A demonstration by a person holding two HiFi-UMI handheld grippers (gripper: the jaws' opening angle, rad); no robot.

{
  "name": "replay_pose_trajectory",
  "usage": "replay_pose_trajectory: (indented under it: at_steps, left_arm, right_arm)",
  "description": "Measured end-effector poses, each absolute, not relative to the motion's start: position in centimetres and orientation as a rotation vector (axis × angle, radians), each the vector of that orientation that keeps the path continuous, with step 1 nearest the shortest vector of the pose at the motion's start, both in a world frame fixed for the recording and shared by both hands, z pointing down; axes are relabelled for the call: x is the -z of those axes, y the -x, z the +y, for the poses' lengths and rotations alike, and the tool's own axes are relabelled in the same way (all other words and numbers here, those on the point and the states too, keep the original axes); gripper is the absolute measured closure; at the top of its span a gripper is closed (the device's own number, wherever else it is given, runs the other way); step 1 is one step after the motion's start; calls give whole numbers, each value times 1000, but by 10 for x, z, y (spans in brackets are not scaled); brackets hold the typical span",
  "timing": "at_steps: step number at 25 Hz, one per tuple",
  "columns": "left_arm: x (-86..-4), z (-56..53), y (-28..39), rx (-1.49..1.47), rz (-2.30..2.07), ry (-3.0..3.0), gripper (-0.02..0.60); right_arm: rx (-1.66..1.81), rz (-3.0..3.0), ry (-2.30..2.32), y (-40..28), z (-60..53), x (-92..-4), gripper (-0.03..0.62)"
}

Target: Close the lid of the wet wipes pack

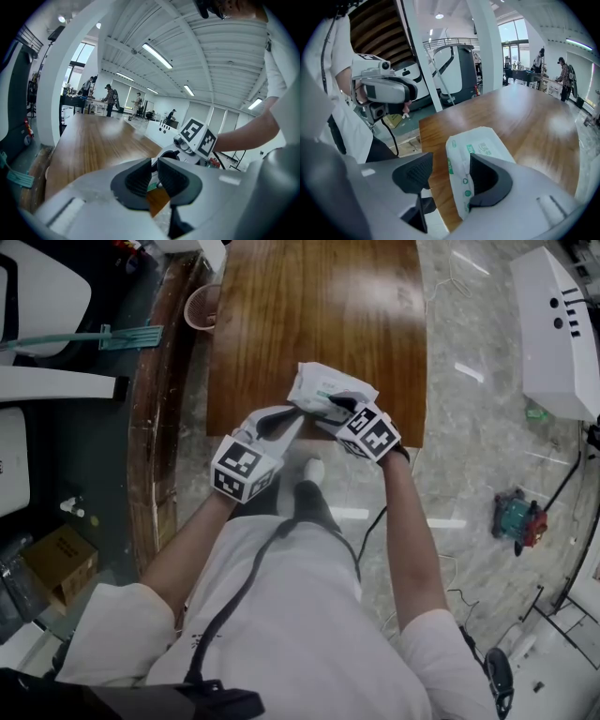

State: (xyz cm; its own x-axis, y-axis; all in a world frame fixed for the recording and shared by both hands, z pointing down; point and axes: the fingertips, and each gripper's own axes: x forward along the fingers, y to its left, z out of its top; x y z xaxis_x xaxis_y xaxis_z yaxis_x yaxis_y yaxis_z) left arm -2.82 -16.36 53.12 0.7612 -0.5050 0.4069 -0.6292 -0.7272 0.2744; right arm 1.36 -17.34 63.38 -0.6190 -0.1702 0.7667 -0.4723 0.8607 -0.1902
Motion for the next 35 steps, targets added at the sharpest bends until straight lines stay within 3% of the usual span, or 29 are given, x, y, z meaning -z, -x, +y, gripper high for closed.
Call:
replay_pose_trajectory:
  at_steps: [11, 12, 15, 16, 18, 24, 35]
  left_arm:
    - [-514, -165, 30, -412, -869, -2591, 532]
    - [-511, -165, 30, -408, -869, -2595, 532]
    - [-500, -167, 30, -391, -882, -2605, 535]
    - [-496, -167, 29, -382, -888, -2610, 545]
    - [-486, -169, 27, -360, -899, -2620, 576]
    - [-454, -175, 23, -295, -920, -2646, 578]
    - [-392, -189, 29, -194, -984, -2728, 580]
  right_arm:
    - [-539, -2258, -573, -12, -178, -629, 335]
    - [-536, -2285, -612, -13, -180, -622, 349]
    - [-527, -2371, -750, -20, -186, -596, 507]
    - [-538, -2398, -788, -22, -187, -587, 523]
    - [-568, -2447, -854, -27, -185, -570, 523]
    - [-546, -2581, -1093, -43, -176, -512, 581]
    - [-397, -2729, -1492, -79, -164, -398, 585]
